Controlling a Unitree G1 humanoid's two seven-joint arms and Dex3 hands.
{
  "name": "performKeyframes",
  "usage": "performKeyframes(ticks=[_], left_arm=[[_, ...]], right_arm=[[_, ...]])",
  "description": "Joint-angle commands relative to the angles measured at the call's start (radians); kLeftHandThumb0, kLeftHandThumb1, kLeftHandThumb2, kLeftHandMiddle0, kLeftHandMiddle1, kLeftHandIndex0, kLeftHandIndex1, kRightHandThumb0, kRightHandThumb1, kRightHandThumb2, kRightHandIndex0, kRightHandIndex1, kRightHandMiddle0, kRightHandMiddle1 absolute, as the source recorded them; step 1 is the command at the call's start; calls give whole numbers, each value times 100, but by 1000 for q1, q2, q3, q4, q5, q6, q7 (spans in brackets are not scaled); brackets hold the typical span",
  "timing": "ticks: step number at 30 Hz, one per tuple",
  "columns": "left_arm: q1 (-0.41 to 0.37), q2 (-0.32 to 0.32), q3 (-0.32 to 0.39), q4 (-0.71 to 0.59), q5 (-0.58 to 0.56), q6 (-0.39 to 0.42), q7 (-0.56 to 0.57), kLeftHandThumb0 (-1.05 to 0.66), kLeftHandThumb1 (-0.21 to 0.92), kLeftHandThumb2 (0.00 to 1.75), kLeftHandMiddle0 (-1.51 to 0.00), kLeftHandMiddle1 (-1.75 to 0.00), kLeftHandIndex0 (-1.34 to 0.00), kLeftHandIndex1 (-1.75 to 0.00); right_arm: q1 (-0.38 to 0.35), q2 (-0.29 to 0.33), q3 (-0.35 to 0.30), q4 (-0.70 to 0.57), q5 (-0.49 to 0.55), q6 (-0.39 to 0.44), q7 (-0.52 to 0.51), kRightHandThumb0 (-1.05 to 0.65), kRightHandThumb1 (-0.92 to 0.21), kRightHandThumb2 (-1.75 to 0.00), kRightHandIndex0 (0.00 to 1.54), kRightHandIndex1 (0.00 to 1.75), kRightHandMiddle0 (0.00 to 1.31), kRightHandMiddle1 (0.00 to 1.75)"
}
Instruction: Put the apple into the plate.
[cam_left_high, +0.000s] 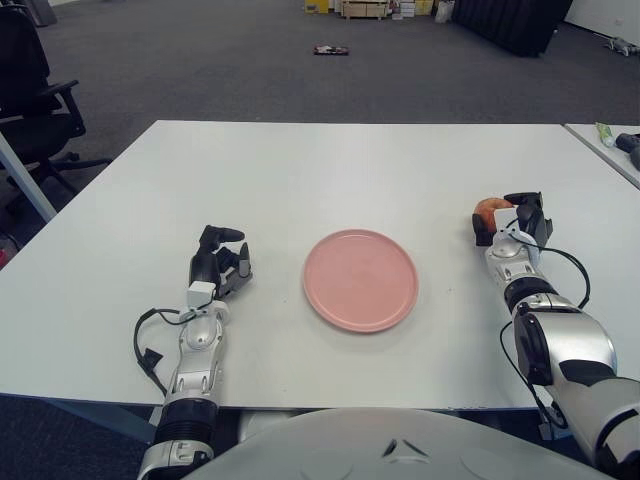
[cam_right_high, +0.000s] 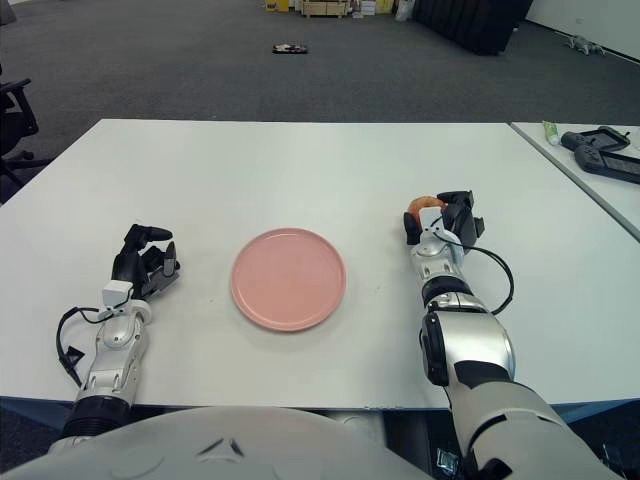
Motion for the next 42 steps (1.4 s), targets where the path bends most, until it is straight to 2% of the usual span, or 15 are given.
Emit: performKeyframes(ticks=[1,6,13,18,22,26,30,33,36,42], left_arm=[[11,14,11,24,7,29,5,-39,63,93,-80,-175,-38,-175],[10,15,12,26,7,30,5,-39,63,93,-81,-175,-38,-175],[9,14,12,26,2,34,1,-39,63,93,-81,-175,-38,-175],[9,14,12,27,0,30,-1,-39,63,93,-80,-175,-38,-175],[10,13,8,23,7,32,3,-39,63,93,-80,-175,-38,-175],[10,12,7,21,9,34,4,-39,62,94,-82,-175,-38,-175],[7,12,7,28,6,29,3,-39,62,94,-82,-175,-38,-175],[6,12,7,35,6,22,3,-39,62,94,-82,-175,-38,-175],[5,11,7,38,6,19,3,-40,62,94,-81,-175,-38,-175],[7,7,4,34,11,22,9,-39,62,94,-82,-175,-38,-175]], right_arm=[[-5,-10,17,-47,-20,-45,-29,-1,6,-174,90,175,66,173],[8,-3,35,-99,-39,-60,-69,-1,6,-175,91,175,66,173],[83,33,69,-349,-101,5,-126,-1,6,-175,90,175,66,174],[147,53,83,-535,-129,58,-111,-1,6,-175,90,175,66,174],[201,72,110,-700,-149,94,-47,-1,5,-175,90,175,66,174],[239,83,128,-804,-158,122,8,-1,5,-175,90,175,66,175],[306,95,169,-961,-154,124,126,-1,6,-175,90,175,66,174],[337,91,190,-1026,-137,103,212,-1,6,-175,90,175,67,173],[351,96,195,-1057,-142,100,252,-1,6,-175,90,175,68,173],[410,131,249,-1163,-162,116,339,-1,6,-175,90,175,68,173]])
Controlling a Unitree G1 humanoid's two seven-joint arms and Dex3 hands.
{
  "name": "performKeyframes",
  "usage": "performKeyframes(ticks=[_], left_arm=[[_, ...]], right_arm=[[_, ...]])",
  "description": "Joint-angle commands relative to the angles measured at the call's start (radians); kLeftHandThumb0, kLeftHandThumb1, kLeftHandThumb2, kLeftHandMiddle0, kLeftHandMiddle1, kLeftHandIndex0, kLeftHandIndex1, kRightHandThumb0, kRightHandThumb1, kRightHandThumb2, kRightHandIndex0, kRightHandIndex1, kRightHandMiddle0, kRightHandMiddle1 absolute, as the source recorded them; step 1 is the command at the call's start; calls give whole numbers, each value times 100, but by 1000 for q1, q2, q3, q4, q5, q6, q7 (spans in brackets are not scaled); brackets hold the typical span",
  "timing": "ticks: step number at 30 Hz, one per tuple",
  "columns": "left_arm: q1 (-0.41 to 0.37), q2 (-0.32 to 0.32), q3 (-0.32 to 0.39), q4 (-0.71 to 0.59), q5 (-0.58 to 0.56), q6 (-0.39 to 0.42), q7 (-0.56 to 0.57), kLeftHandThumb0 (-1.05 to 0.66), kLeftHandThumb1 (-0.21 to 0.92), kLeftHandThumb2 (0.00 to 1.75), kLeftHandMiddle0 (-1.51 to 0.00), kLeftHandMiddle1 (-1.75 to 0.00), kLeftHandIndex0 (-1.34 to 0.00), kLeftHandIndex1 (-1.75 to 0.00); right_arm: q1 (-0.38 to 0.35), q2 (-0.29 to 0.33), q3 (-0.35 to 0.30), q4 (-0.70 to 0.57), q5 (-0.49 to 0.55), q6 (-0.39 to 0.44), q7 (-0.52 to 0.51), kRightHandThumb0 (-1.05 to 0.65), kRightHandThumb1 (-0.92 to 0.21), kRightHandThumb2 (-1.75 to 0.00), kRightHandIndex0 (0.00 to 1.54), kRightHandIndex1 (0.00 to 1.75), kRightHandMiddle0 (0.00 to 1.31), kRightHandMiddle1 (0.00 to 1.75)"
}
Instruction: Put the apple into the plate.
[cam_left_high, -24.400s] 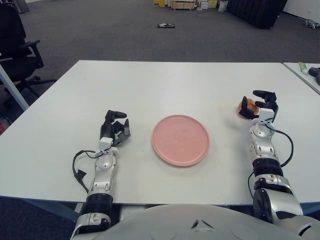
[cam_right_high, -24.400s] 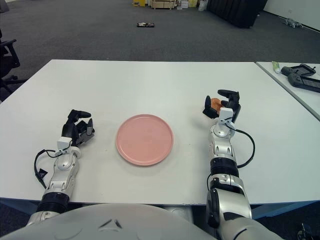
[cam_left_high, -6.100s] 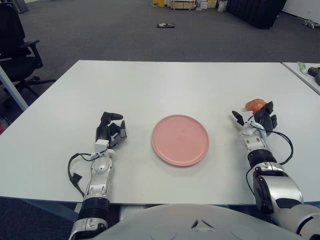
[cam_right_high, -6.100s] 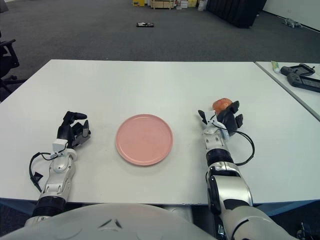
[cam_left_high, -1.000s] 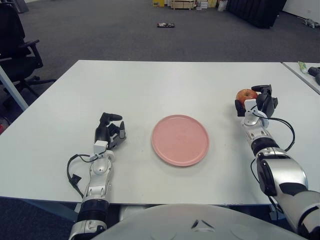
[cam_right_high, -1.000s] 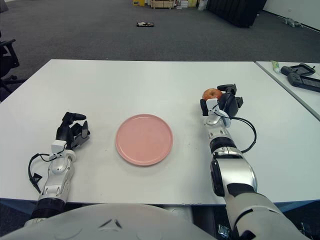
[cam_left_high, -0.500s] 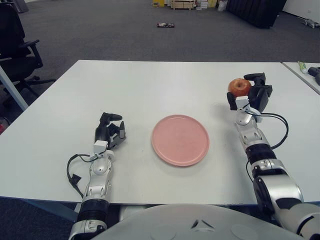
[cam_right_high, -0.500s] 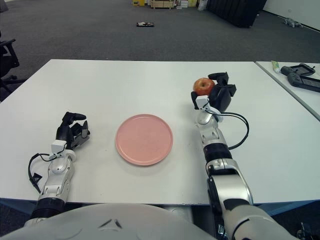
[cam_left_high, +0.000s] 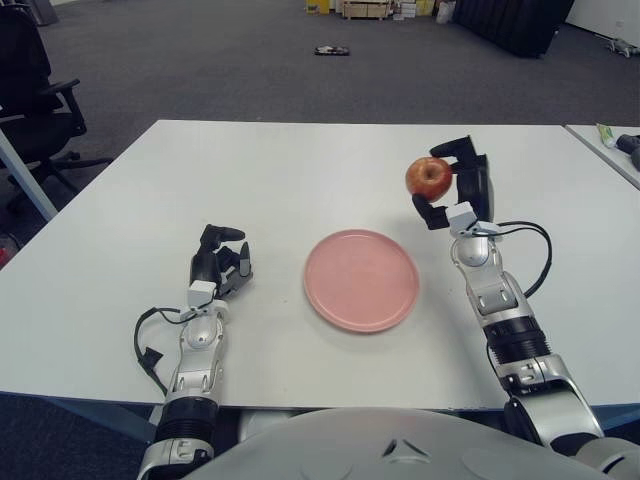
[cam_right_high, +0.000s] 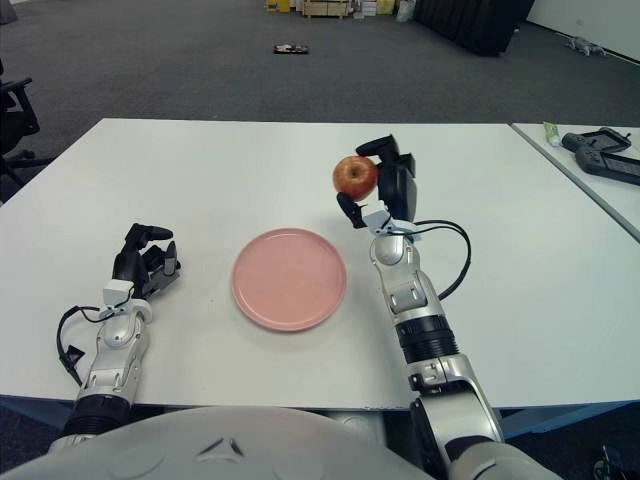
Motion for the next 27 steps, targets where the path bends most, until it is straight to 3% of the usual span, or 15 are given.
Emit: performKeyframes(ticks=[1,13,21,27], left_arm=[[15,6,5,22,12,34,10,-39,62,94,-82,-175,-38,-175],[18,0,7,24,5,26,10,-39,62,94,-80,-175,-38,-175],[18,1,5,32,4,7,4,-39,62,94,-80,-175,-38,-175],[15,3,6,40,8,5,8,-40,62,94,-80,-175,-38,-175]], right_arm=[[28,23,27,-74,-9,11,51,-1,6,-175,89,175,68,173],[61,54,79,-81,-6,-3,176,-1,2,-169,87,171,63,175],[93,47,130,-74,30,2,323,-1,0,-167,86,171,62,175],[79,31,168,9,15,-56,388,-1,-2,-166,83,174,61,175]])
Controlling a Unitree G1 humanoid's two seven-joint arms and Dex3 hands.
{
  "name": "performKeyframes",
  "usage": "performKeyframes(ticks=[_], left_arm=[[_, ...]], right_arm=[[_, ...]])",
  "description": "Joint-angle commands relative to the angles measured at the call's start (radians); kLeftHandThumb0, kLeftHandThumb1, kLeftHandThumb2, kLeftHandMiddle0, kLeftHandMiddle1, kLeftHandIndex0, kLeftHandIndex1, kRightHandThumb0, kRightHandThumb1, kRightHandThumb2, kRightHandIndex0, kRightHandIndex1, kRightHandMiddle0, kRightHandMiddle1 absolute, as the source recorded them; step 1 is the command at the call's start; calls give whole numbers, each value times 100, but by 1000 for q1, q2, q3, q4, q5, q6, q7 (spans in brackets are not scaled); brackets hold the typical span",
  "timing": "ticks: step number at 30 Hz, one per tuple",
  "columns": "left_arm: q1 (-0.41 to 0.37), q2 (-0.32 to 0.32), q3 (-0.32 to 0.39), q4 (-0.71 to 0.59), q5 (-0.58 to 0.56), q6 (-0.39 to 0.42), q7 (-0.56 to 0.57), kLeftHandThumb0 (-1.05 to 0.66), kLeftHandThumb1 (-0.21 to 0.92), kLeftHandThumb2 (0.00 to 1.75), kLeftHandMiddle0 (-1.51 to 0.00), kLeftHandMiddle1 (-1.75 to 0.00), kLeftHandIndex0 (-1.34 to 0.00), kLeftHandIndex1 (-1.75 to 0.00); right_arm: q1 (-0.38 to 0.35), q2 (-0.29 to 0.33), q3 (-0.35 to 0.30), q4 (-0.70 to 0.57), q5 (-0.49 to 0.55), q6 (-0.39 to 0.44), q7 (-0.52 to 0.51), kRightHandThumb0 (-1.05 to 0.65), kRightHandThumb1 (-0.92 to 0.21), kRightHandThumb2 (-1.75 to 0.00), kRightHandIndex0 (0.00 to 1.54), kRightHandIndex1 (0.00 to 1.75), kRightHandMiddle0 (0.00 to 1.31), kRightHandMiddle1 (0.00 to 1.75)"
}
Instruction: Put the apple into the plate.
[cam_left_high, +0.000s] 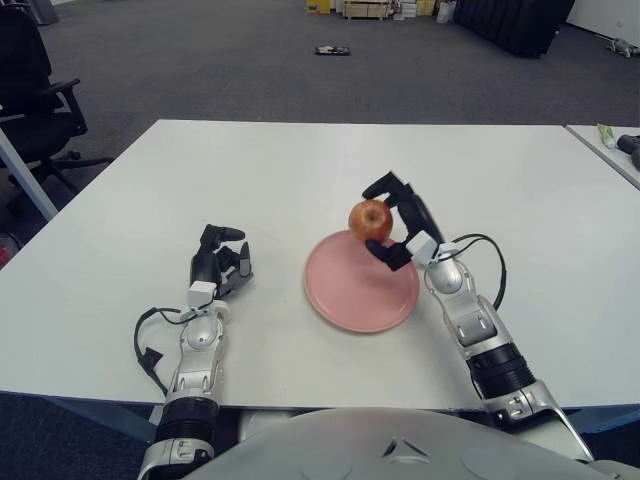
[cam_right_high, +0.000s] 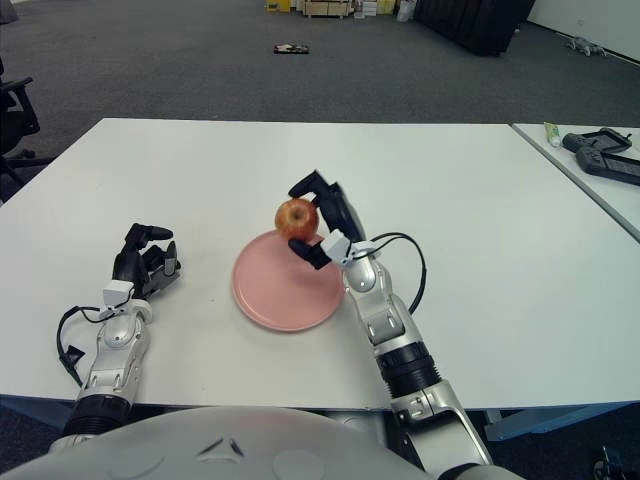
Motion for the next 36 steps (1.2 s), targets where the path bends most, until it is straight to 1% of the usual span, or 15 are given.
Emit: performKeyframes(ticks=[1,6,11,16,24,26,28,30,32,34,35,36], left_arm=[[14,4,6,32,7,25,8,-40,62,94,-80,-175,-38,-175],[14,3,6,31,7,27,8,-40,62,94,-81,-175,-38,-175],[17,2,4,23,13,36,13,-39,62,94,-81,-175,-38,-175],[20,-1,3,15,13,48,14,-39,63,93,-81,-175,-38,-175],[21,-3,1,5,20,68,20,-39,63,92,-80,-175,-37,-175],[21,-3,1,4,21,71,22,-39,64,92,-80,-175,-37,-175],[20,-3,1,4,23,73,24,-39,64,92,-81,-175,-37,-175],[19,-3,1,6,23,74,24,-39,64,92,-81,-175,-37,-175],[17,-2,1,8,22,72,23,-39,64,92,-81,-175,-37,-175],[16,-1,1,10,20,70,20,-39,64,92,-82,-175,-37,-175],[16,-1,1,10,19,69,19,-39,64,92,-82,-175,-37,-175],[15,-1,1,10,18,69,17,-39,64,92,-82,-175,-37,-175]], right_arm=[[-27,-22,13,41,0,-48,37,-1,-2,-166,83,174,61,175],[-41,-39,23,63,-10,-67,80,-1,-3,-165,82,175,60,175],[-46,-58,55,78,-48,-62,118,-1,-5,-163,80,174,58,175],[-54,-78,85,78,-122,-30,123,-1,-7,-161,79,175,57,175],[-54,-95,116,62,-212,7,119,-1,-9,-158,78,174,55,175],[-54,-100,121,57,-230,15,121,-1,-8,-159,78,174,56,175],[-54,-103,125,52,-244,21,123,-1,-2,-165,83,175,61,172],[-56,-110,131,45,-260,25,130,-1,-1,-165,84,175,64,169],[-57,-117,133,37,-264,27,142,-1,-6,-159,81,175,61,167],[-54,-121,131,28,-256,28,157,-1,-17,-147,73,175,51,167],[-53,-122,129,25,-252,28,163,-1,-28,-136,64,175,43,170],[-51,-123,126,22,-246,26,169,-1,-32,-131,61,175,39,171]])
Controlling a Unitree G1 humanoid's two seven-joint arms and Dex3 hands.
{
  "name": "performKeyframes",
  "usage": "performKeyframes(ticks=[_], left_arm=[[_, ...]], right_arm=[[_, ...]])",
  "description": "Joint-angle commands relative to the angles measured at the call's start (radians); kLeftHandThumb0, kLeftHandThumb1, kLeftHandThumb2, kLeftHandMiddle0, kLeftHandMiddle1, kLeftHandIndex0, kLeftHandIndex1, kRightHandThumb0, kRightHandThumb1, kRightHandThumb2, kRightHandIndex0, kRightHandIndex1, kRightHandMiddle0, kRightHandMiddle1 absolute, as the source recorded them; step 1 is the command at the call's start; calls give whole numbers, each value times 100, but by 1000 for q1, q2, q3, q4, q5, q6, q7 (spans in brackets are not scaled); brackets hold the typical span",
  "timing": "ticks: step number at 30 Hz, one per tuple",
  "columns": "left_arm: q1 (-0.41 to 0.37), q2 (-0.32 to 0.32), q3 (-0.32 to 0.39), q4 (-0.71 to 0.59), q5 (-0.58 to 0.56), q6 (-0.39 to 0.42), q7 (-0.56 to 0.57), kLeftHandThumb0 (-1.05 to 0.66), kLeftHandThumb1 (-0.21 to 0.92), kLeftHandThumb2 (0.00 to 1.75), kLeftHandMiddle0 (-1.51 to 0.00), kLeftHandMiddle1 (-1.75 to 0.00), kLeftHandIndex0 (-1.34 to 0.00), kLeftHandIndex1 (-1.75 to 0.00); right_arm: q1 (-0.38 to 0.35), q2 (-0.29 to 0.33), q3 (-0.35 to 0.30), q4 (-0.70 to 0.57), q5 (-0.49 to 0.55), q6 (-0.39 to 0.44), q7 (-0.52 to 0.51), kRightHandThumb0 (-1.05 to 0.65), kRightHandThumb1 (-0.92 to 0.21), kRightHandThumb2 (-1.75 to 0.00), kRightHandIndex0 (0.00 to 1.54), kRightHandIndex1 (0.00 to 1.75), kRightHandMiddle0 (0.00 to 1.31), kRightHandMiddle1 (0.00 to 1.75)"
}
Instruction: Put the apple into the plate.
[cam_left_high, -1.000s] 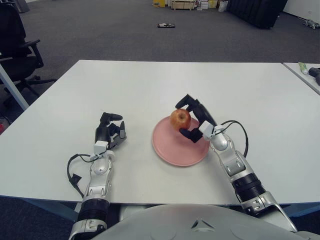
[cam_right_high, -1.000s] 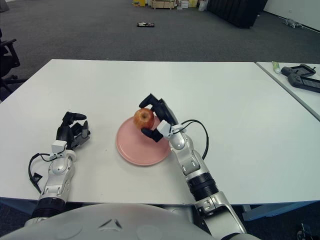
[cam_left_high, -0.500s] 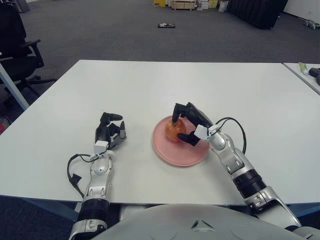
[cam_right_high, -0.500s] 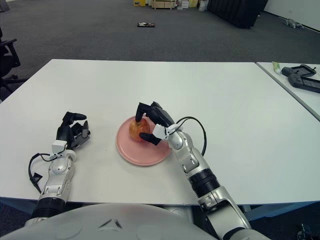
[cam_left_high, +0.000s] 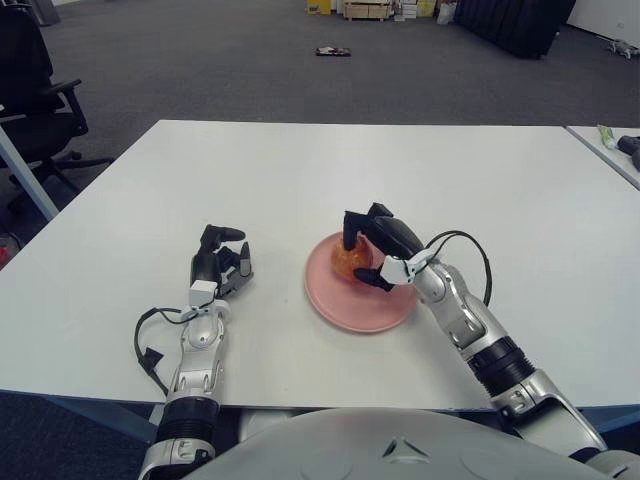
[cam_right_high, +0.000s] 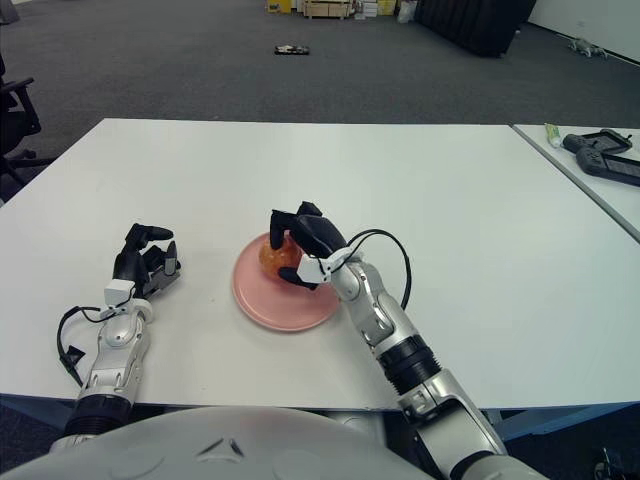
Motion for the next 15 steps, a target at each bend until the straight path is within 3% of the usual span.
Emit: performKeyframes(ticks=[1,2,5,7,11,15], left_arm=[[15,4,2,25,8,36,5,-39,64,92,-82,-175,-37,-175],[15,4,2,25,7,33,4,-39,63,92,-82,-175,-37,-175],[15,2,2,26,3,26,1,-39,63,93,-82,-175,-38,-175],[15,1,1,28,1,17,0,-39,63,93,-82,-175,-38,-175],[14,-1,0,34,1,4,0,-39,63,93,-80,-175,-38,-175],[11,4,1,48,2,-11,-2,-39,62,94,-80,-175,-38,-175]], right_arm=[[10,-33,-4,5,-3,24,37,-1,-46,-114,52,171,31,172],[12,-37,-6,4,2,16,42,-1,-55,-102,46,170,25,173],[14,-45,-7,3,9,0,51,-44,-60,-90,15,138,8,132],[17,-57,-8,-1,7,-14,54,-55,-62,-87,8,126,4,119],[23,-78,-11,-14,6,-36,62,-73,-69,-71,2,66,1,76],[42,-112,-51,-113,48,-25,120,-82,-73,-64,0,26,0,42]])
